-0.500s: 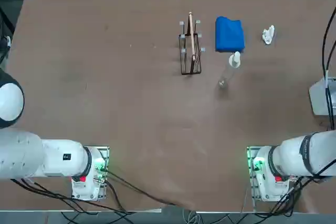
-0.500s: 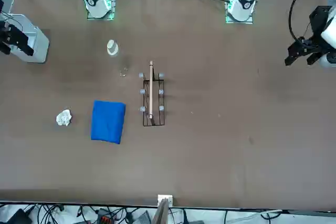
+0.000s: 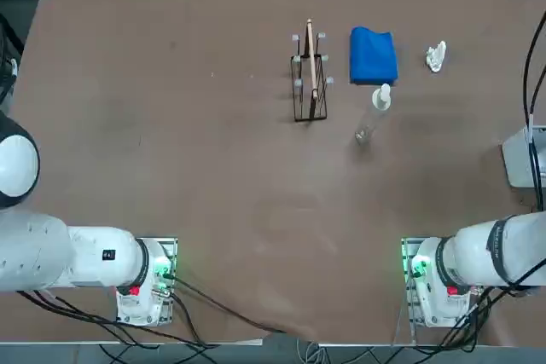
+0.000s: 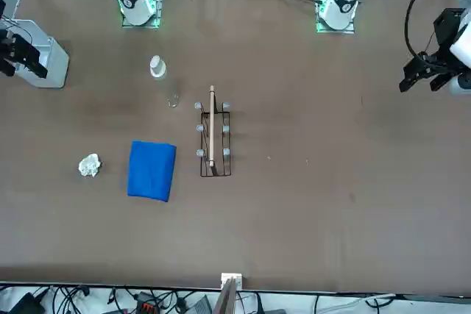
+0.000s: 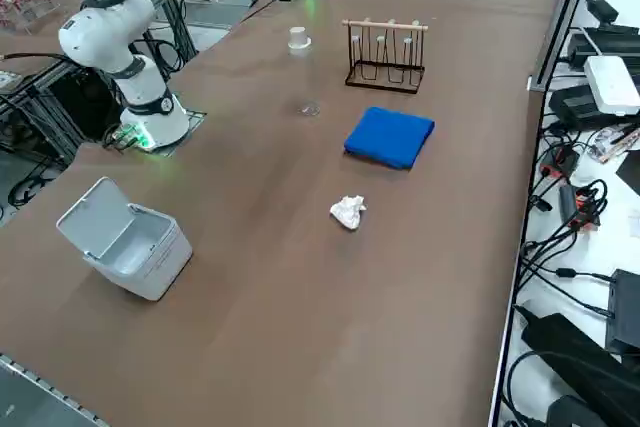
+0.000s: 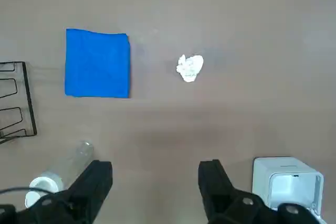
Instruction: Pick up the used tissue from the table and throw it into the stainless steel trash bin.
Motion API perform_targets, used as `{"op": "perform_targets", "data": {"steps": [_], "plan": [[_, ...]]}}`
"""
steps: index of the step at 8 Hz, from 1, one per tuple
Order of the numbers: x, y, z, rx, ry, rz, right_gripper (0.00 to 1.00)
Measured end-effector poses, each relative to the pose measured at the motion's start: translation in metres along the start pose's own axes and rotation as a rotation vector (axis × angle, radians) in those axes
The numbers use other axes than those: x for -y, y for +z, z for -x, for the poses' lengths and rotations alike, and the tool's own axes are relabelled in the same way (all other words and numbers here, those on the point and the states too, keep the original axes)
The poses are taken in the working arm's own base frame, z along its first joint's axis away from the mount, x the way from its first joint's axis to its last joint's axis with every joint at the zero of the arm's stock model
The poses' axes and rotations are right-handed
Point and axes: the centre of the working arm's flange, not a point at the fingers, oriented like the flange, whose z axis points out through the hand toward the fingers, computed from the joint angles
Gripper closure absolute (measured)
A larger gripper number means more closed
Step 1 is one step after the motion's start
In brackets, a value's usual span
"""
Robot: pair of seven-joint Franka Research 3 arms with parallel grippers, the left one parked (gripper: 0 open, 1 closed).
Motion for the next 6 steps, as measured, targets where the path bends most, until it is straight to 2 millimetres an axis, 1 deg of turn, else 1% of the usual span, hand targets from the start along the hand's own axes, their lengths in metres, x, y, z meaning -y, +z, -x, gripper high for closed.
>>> {"op": "perform_targets", "data": {"steps": [1,2,3,4,5,6], "plan": [[-0.001,0.004,-0.002,0.006,0.002,0.0,0.0],[-0.002,0.014,-0.008,0.02,0.003,0.002,0.0],[-0.006,0.034,-0.019,0.036,-0.012,0.004,0.0],[-0.017,0.063,-0.033,0.05,-0.06,0.004,0.0],[-0.035,0.1,-0.05,0.049,-0.109,0.005,0.0],[-0.055,0.141,-0.066,0.027,-0.131,0.01,0.0]]}}
